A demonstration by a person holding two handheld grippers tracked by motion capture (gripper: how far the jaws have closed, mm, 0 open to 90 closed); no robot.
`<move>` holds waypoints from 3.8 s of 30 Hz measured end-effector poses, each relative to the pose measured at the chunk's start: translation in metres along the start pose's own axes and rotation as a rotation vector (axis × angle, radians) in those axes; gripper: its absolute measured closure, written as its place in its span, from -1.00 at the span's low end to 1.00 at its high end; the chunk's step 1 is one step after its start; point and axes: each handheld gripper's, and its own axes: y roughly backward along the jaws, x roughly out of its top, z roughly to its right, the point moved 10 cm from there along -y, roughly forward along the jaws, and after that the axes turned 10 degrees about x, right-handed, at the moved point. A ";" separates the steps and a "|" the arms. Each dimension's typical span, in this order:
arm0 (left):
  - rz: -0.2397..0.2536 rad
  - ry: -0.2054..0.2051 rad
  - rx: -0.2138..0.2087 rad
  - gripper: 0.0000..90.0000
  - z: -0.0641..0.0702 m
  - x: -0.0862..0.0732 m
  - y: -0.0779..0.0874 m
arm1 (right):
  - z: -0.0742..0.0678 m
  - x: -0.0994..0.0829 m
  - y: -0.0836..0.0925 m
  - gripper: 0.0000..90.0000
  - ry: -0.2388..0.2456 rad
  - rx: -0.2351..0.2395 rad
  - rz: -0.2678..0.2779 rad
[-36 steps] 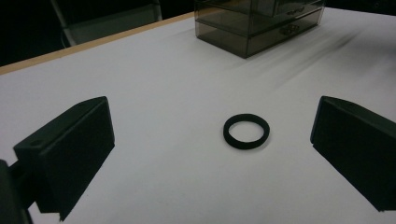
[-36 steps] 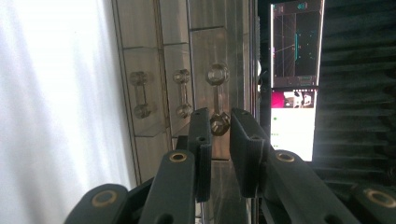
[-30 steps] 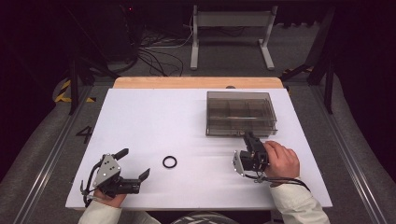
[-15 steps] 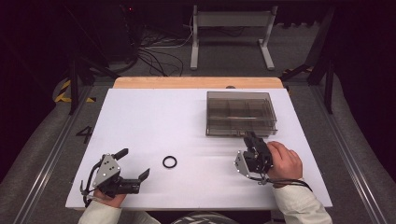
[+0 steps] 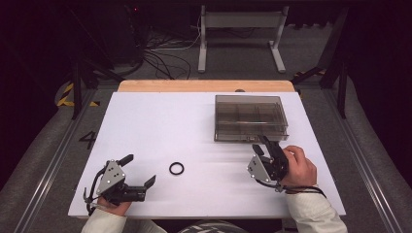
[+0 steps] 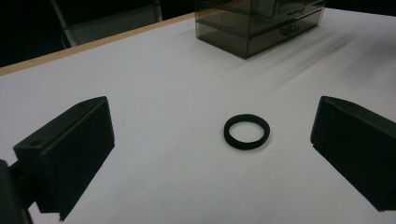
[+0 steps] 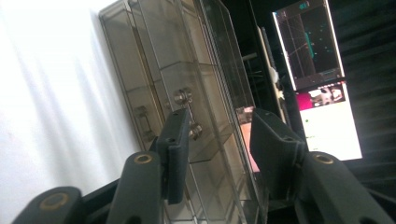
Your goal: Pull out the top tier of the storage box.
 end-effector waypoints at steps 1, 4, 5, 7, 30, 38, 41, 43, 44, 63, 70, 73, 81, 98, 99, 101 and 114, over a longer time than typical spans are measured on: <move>0.000 -0.003 0.001 -0.99 0.000 0.000 0.000 | -0.002 0.000 0.001 0.26 -0.006 0.024 0.006; 0.000 0.001 0.001 -0.99 0.000 0.000 0.000 | -0.003 0.003 0.001 0.26 -0.061 0.050 0.036; 0.000 0.001 0.001 -0.99 0.000 0.000 0.000 | -0.003 0.003 0.001 0.26 -0.061 0.050 0.036; -0.001 -0.004 0.002 -0.99 0.000 0.000 0.000 | -0.001 0.005 0.002 0.24 -0.091 0.082 0.055; 0.000 0.000 0.005 -0.99 0.000 0.000 0.000 | 0.015 0.001 -0.003 0.07 -0.328 0.520 0.119; -0.004 0.002 0.001 -0.99 0.001 0.000 -0.001 | 0.017 -0.003 -0.016 -0.02 -0.375 0.631 0.090; -0.002 -0.003 0.001 -0.99 0.001 0.000 -0.001 | 0.017 -0.003 -0.018 0.01 -0.379 0.641 0.082; -0.004 0.000 0.001 -0.99 0.001 0.000 -0.001 | 0.017 -0.005 -0.023 0.05 -0.380 0.641 0.073; -0.005 0.000 0.000 -0.99 0.001 0.000 -0.001 | 0.017 -0.007 -0.027 0.07 -0.371 0.642 0.056; -0.001 -0.015 0.005 -0.99 -0.001 0.000 -0.001 | 0.012 -0.018 -0.049 0.36 -0.327 0.645 -0.040; -0.002 -0.018 0.004 -0.99 -0.001 0.000 -0.001 | 0.013 -0.016 -0.037 0.36 -0.325 0.634 -0.036; -0.001 -0.018 0.004 -0.99 -0.001 0.000 -0.001 | 0.011 -0.015 -0.033 0.37 -0.320 0.634 -0.041; 0.000 -0.019 0.005 -0.99 -0.001 0.000 -0.002 | 0.001 -0.016 -0.022 0.37 -0.303 0.649 -0.054; 0.000 -0.018 0.006 -0.99 0.000 0.000 -0.002 | -0.007 -0.016 -0.013 0.37 -0.316 0.665 -0.034; -0.001 -0.013 0.005 -0.99 0.000 0.000 -0.002 | -0.008 -0.016 -0.012 0.37 -0.317 0.667 -0.034; 0.000 -0.013 0.005 -0.99 0.000 0.000 -0.002 | -0.010 -0.015 -0.011 0.28 -0.317 0.686 -0.028; -0.007 -0.016 0.008 -0.99 -0.001 0.000 -0.003 | 0.002 0.013 -0.001 0.16 -0.371 0.699 0.089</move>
